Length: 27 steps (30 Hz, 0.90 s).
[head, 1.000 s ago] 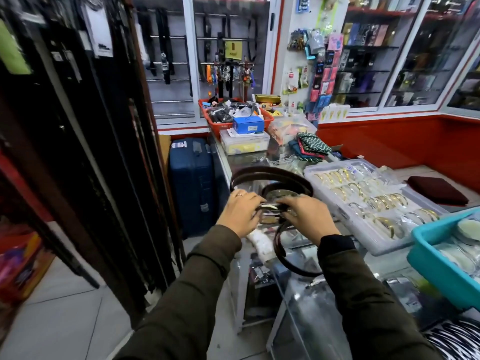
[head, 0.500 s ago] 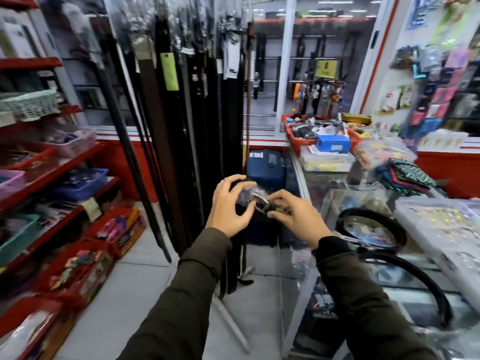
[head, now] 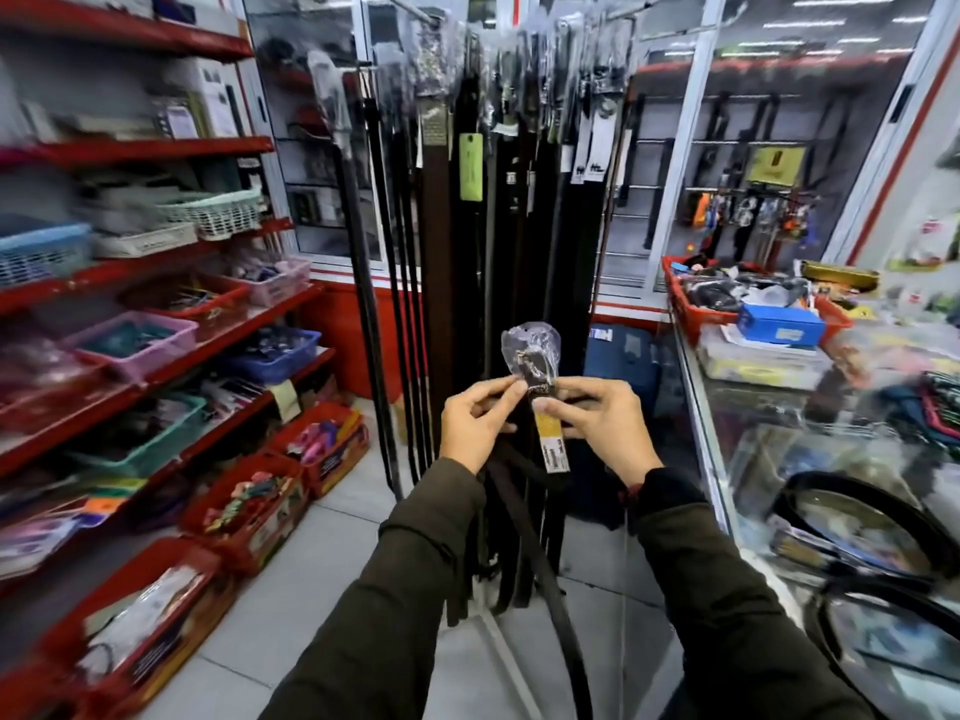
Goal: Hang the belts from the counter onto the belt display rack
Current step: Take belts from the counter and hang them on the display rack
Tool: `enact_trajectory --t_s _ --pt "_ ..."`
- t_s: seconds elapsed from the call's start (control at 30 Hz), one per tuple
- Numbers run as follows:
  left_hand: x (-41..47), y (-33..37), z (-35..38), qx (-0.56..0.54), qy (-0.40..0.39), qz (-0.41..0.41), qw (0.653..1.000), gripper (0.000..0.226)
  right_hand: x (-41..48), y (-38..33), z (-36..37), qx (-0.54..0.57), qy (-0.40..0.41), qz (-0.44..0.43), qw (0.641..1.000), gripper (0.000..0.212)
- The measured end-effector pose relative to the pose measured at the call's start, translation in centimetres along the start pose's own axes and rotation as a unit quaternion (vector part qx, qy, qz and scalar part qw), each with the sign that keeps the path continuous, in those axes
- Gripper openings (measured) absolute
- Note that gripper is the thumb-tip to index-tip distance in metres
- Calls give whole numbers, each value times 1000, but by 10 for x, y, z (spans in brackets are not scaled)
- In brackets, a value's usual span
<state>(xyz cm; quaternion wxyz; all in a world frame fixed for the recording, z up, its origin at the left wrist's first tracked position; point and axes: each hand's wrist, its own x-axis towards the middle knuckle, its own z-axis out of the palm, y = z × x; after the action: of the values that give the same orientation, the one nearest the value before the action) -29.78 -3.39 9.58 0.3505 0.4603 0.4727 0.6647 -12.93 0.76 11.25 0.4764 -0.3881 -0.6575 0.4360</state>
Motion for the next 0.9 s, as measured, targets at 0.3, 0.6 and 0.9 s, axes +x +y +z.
enact_trajectory --t_s 0.3,0.6,0.9 --pt "34 65 -27 -110 21 -18 994 10 36 -56 34 161 -76 -6 984 43" --pt "77 152 -46 -121 15 71 990 27 88 -147 72 265 -23 -105 958 24" --pt "118 228 -60 -91 37 161 982 22 131 -229 101 292 -13 -177 940 21"
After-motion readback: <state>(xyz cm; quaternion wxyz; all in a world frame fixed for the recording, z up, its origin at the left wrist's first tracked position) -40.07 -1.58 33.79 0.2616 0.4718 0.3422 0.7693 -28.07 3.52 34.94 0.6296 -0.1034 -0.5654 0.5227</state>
